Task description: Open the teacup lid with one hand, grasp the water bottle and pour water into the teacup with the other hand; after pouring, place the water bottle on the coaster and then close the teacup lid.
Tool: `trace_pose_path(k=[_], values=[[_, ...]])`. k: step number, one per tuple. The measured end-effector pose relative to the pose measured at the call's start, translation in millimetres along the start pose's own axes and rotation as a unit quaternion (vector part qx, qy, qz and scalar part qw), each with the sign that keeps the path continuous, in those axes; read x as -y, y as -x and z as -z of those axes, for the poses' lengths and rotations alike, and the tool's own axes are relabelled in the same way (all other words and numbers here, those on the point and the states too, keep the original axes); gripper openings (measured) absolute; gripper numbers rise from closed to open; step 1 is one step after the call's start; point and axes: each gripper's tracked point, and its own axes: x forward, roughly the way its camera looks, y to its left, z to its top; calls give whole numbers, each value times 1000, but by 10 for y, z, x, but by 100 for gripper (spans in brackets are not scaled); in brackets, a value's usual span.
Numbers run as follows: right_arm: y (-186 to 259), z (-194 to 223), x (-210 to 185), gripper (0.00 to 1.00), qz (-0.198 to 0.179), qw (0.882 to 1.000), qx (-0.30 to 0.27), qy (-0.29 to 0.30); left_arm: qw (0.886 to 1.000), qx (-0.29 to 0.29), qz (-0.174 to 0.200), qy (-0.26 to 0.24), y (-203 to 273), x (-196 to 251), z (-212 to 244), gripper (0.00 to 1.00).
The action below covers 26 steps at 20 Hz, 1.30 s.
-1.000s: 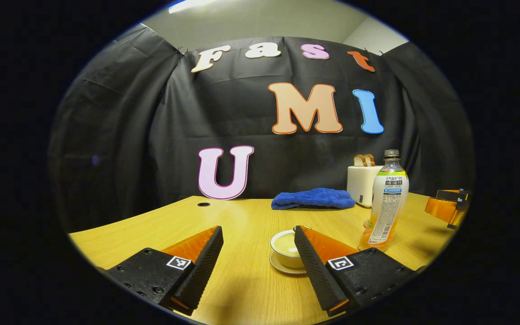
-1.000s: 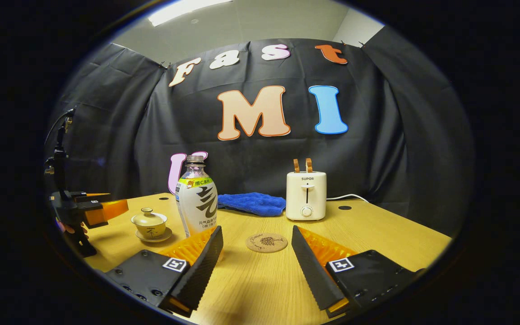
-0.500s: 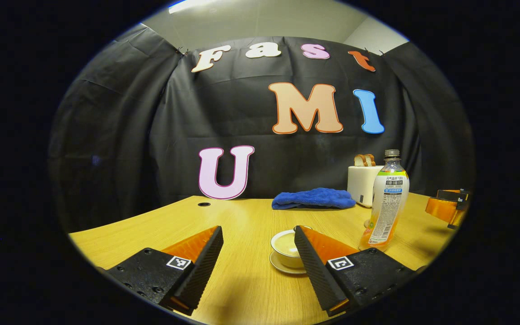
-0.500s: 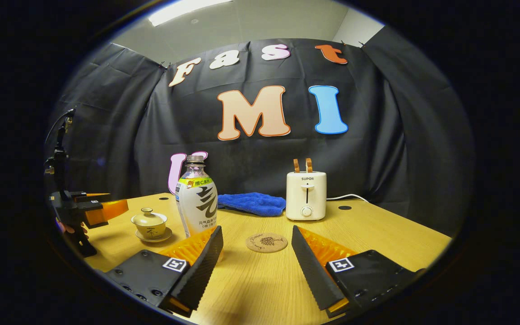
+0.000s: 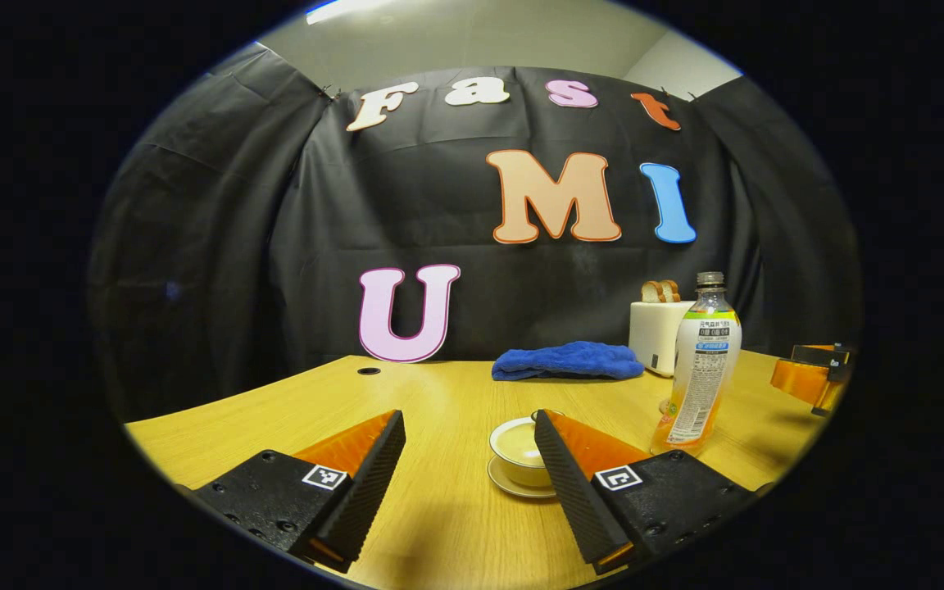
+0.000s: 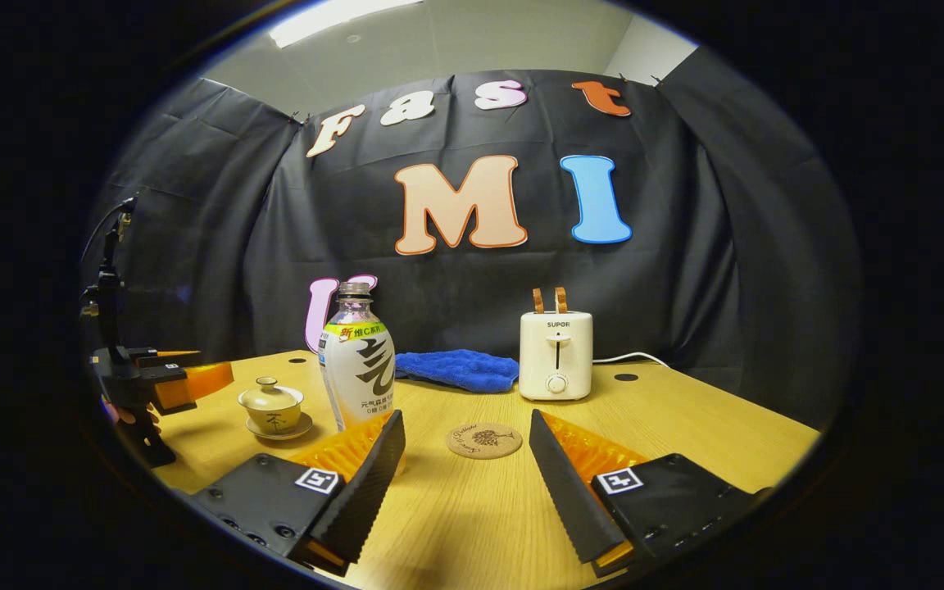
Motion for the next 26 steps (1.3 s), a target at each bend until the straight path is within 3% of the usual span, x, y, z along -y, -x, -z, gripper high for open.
trace_pose_path(k=[8,18,22,23,26], values=[[1,0,-3,97,0,1000,0,0,1000,-1,15,0,-25,66,7,93],[3,1,-9,99,-2,1000,0,0,996,0,84,0,-217,368,4,93],[2,0,-20,94,-6,1000,0,0,995,-19,103,-2,-343,453,58,93],[2,-5,-19,99,-7,1000,0,0,994,-23,106,-3,-369,470,67,93],[5,0,-21,97,-7,1000,0,0,992,-40,117,-7,-453,538,127,93]])
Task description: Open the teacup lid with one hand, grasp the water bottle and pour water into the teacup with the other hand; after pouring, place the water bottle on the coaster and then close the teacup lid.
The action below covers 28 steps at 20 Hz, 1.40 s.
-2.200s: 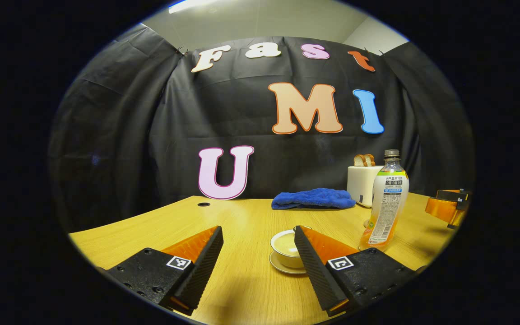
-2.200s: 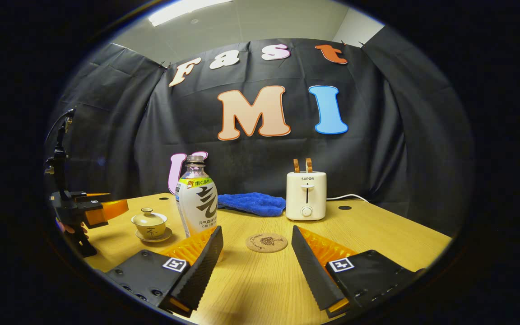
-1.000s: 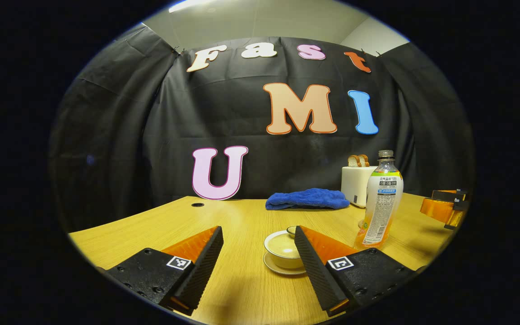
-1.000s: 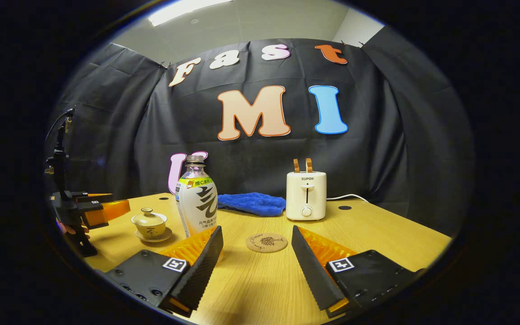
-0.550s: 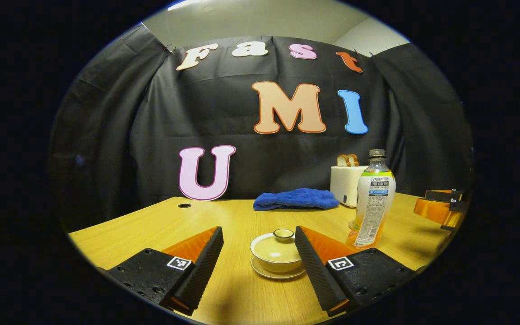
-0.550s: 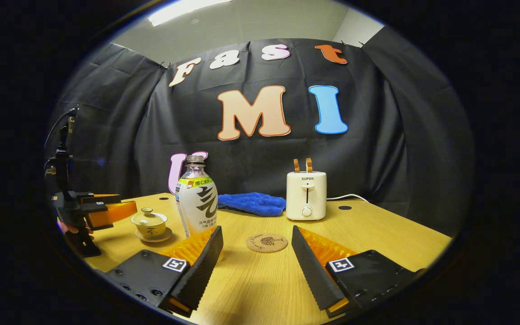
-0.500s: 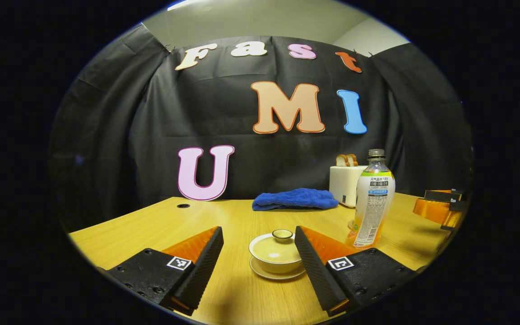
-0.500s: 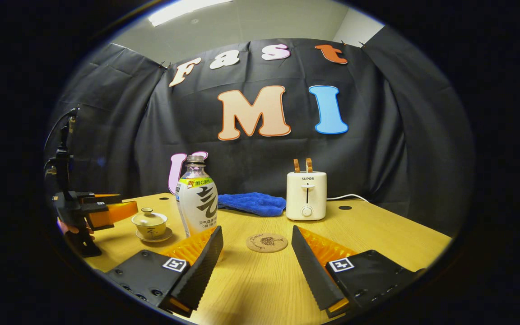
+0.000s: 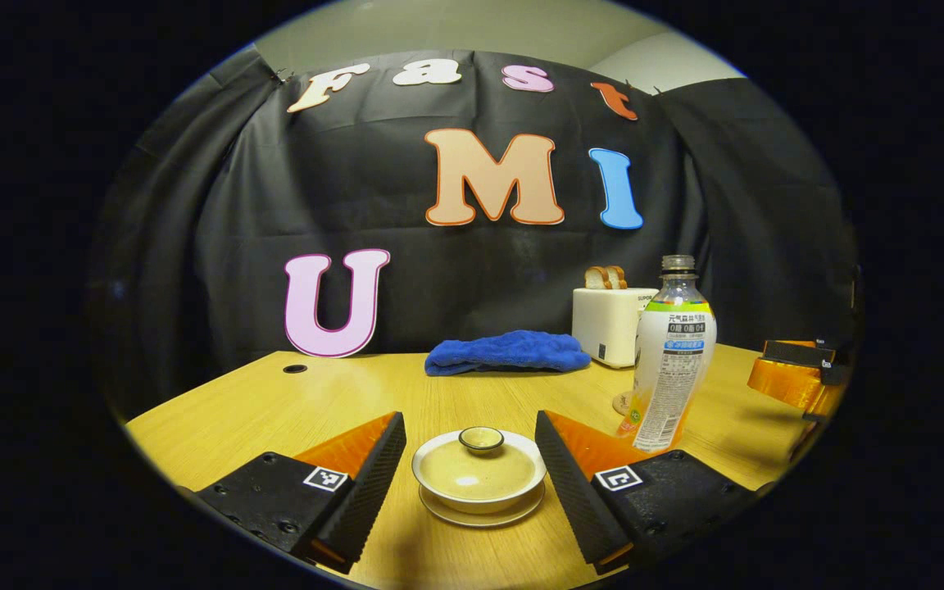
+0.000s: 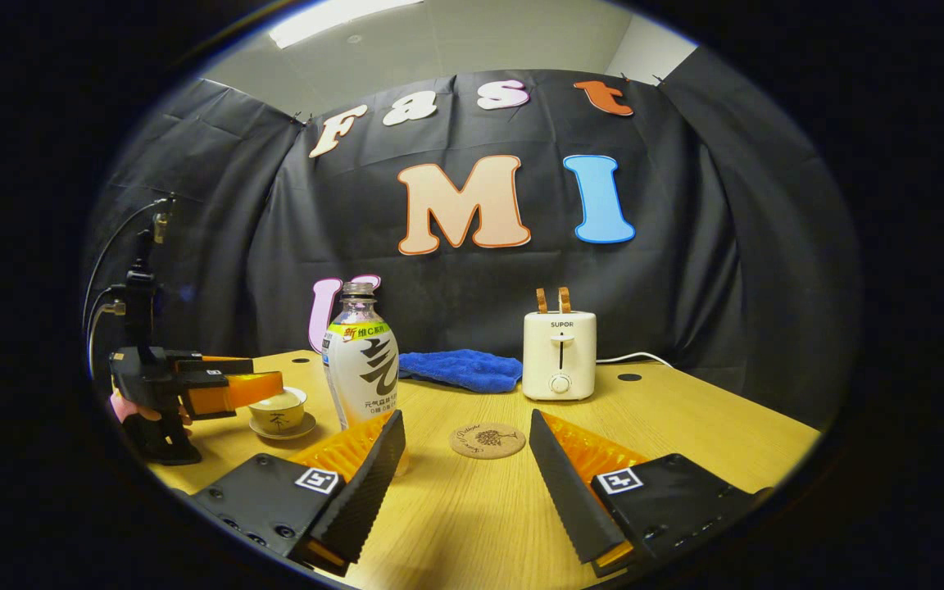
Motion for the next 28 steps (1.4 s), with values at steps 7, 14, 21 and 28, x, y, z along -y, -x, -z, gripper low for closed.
trace_pose_path(k=[7,14,21,28], values=[[-1,-3,-5,99,-2,1000,0,0,999,-47,17,-4,-154,73,136,87],[0,0,-12,97,-4,1000,0,0,998,-58,15,-16,-237,86,168,71],[4,-6,-14,99,-5,1000,0,0,998,-52,16,-16,-258,82,137,47],[12,-9,-18,97,-5,1000,-1,0,999,-43,6,-11,-253,39,128,29]])
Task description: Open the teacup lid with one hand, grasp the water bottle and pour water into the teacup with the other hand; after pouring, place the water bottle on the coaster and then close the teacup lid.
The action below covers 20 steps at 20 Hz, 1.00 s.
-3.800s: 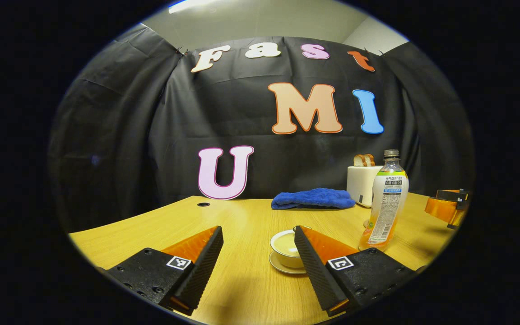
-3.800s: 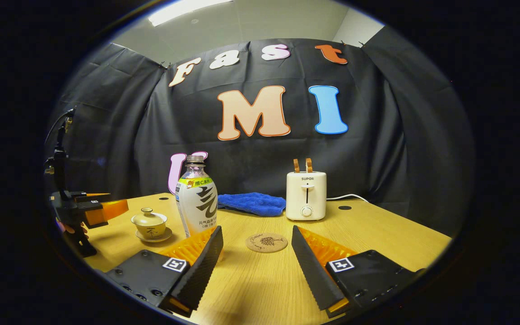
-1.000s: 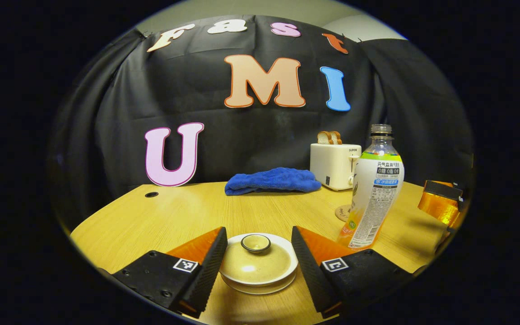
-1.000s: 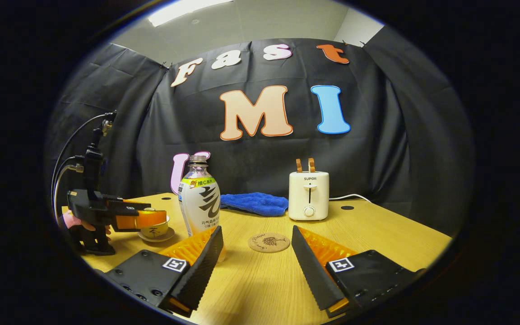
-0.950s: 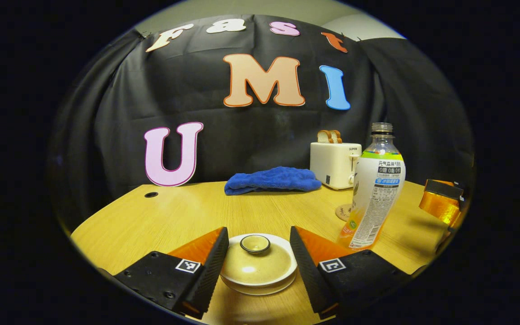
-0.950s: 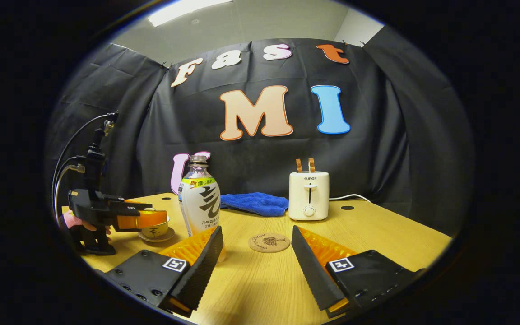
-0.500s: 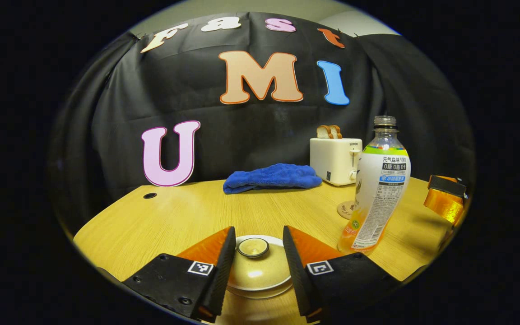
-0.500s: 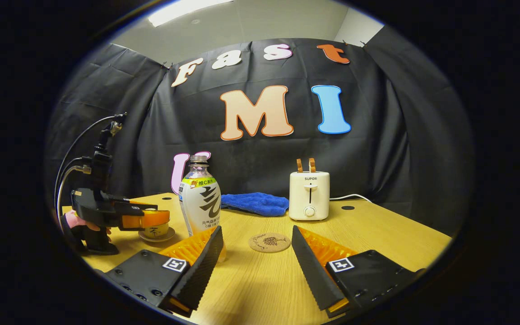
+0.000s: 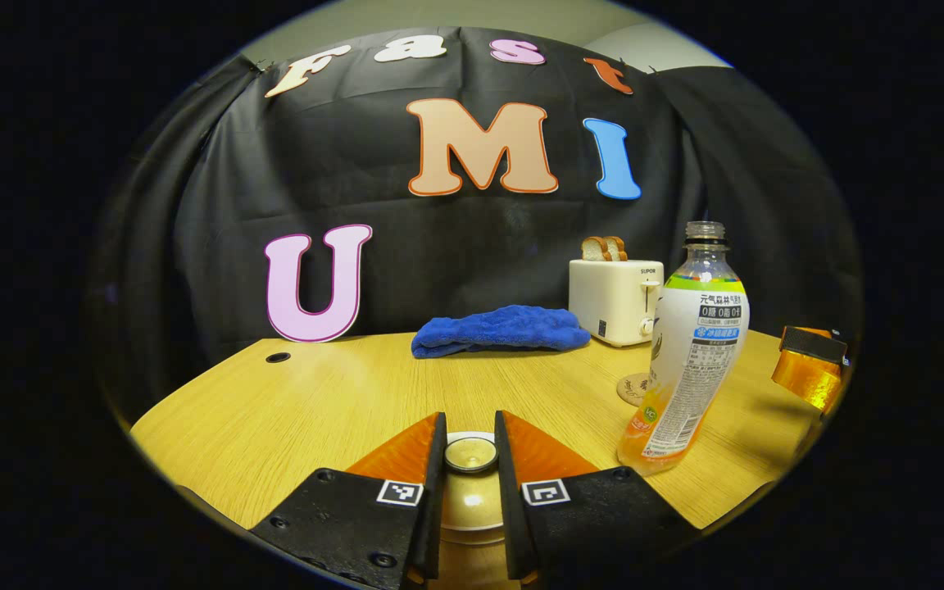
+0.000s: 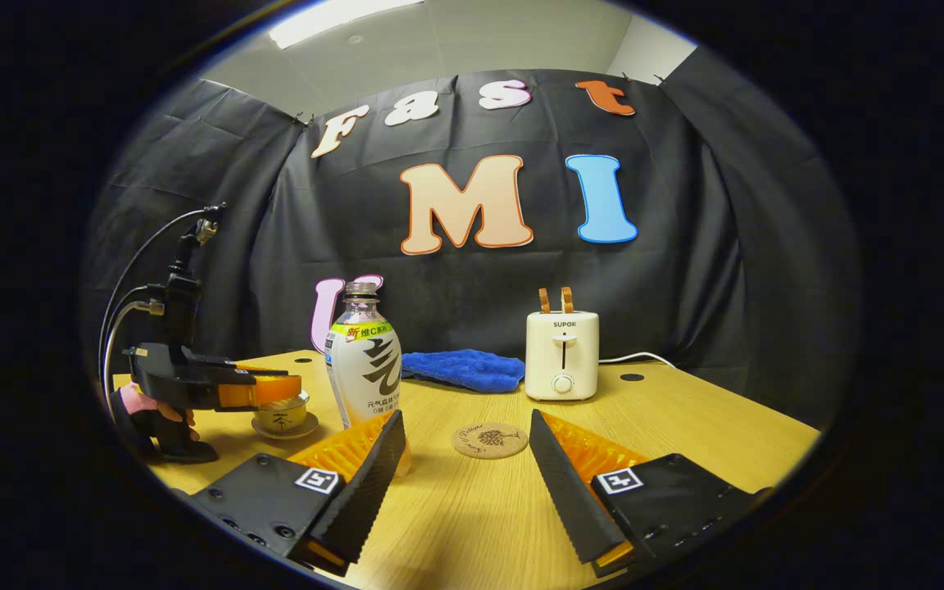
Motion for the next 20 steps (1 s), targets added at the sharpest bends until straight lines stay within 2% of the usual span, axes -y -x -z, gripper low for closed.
trace_pose_path(k=[3,8,9,10,11,14,15,17,20], values=[[-2,-3,1,99,0,1000,0,0,1000,1,-3,2,9,-2,-1,29],[2,-3,-1,97,0,1000,0,0,1000,20,-14,14,56,-68,-62,29],[2,-6,-1,99,0,1000,0,0,999,26,-18,16,67,-80,-78,29],[2,-2,-2,94,0,1000,0,0,999,30,-21,16,80,-76,-82,29],[1,-5,0,99,0,1000,0,0,999,33,-24,15,87,-79,-83,29],[2,-2,-4,94,0,1000,0,0,999,44,-26,16,126,-100,-112,29],[4,-3,-14,97,-3,1000,0,0,998,47,-24,17,144,-103,-123,30],[13,-3,-53,94,-14,1000,-1,0,998,54,-25,15,191,-144,-136,29],[10,4,-99,97,-25,1000,-1,-1,997,69,-34,16,290,-250,-174,29]])
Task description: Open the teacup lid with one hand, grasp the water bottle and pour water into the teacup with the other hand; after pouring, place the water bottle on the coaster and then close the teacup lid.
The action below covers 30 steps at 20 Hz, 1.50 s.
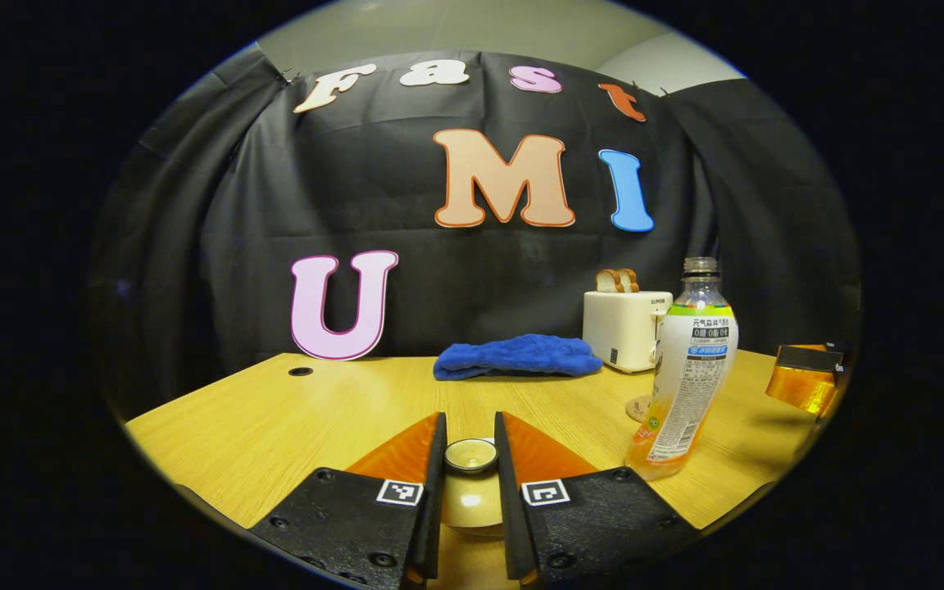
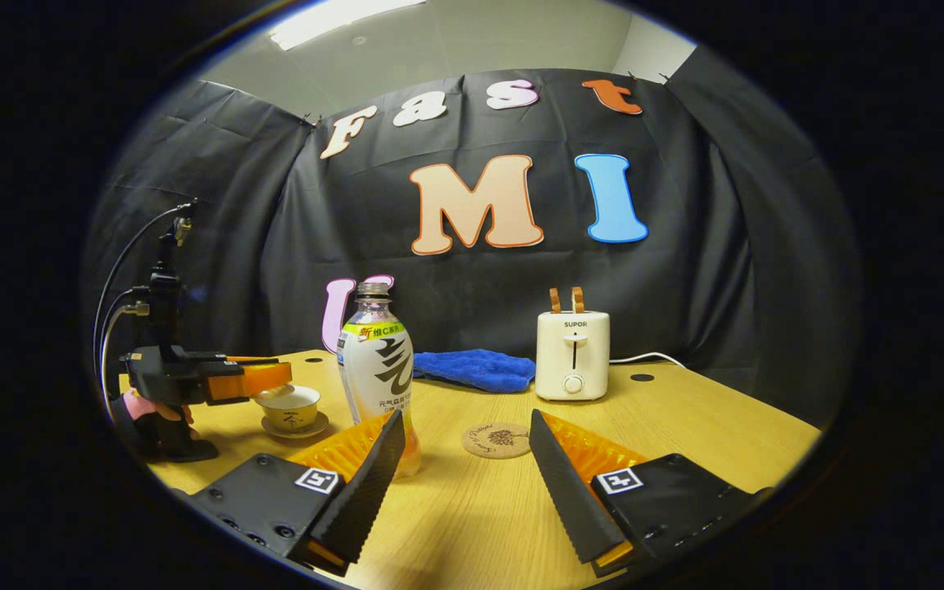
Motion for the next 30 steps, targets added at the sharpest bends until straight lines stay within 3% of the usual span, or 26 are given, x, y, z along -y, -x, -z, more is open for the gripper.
trace_pose_path(k=[5,7,11,14,18,27,30], values=[[-8,17,-91,94,-22,1000,-2,-1,999,15,-32,-1,196,-231,-36,29],[-14,16,-142,100,-35,999,-2,-1,999,14,-44,-1,260,-307,-32,29],[-2,23,-334,100,-70,998,-3,-3,998,16,-64,-2,334,-443,-39,29],[31,40,-525,94,-104,995,-4,-4,997,16,-80,-2,372,-542,-44,29],[-17,62,-686,94,-122,992,-9,-5,996,16,-88,-2,408,-644,-36,29],[-395,269,-854,97,-107,992,-66,4,994,15,-110,-2,494,-912,-22,29],[-559,315,-836,97,-82,994,-77,1,993,15,-118,-2,520,-1015,-19,29]])
